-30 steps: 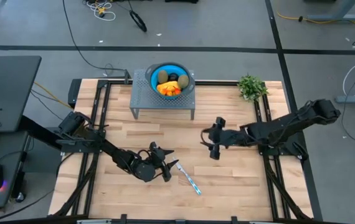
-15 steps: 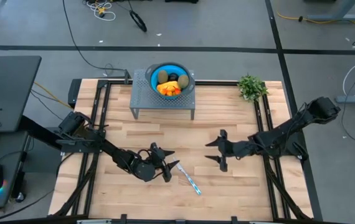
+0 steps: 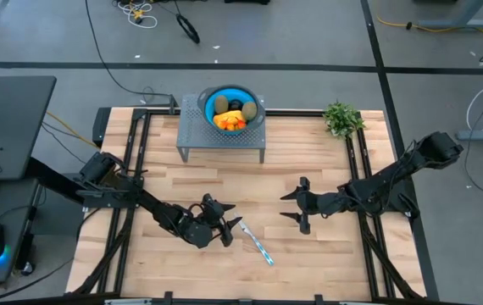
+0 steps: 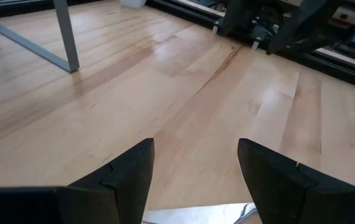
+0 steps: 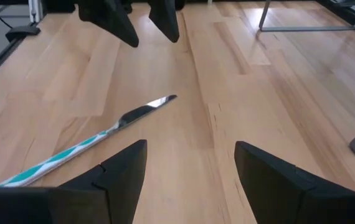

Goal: Pick & Place Fruit
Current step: Put the blue knife on the shelf

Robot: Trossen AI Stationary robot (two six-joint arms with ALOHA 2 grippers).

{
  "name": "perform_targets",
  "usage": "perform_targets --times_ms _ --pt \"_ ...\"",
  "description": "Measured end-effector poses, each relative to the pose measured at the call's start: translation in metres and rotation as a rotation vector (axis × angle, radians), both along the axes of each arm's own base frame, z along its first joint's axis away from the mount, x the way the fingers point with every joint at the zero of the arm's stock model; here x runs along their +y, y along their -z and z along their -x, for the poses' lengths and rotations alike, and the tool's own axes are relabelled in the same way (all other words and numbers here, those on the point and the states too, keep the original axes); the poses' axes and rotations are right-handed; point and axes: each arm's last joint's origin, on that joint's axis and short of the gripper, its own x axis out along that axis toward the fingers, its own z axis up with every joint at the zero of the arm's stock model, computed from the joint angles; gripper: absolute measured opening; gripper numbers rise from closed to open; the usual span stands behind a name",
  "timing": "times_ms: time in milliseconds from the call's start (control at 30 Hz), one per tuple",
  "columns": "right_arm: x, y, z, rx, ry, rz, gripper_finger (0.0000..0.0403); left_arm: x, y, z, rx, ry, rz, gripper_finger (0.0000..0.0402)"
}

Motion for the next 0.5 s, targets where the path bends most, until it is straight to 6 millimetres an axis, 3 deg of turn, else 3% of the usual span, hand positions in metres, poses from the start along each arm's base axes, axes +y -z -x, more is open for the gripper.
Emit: perform_targets --times_ms 500 --pt "0.0012 0.0047 -0.0029 0.007 -0.002 0.009 0.0254 -0.0017 -0.0018 -0.0014 -0.013 0.037 0.024 0.0240"
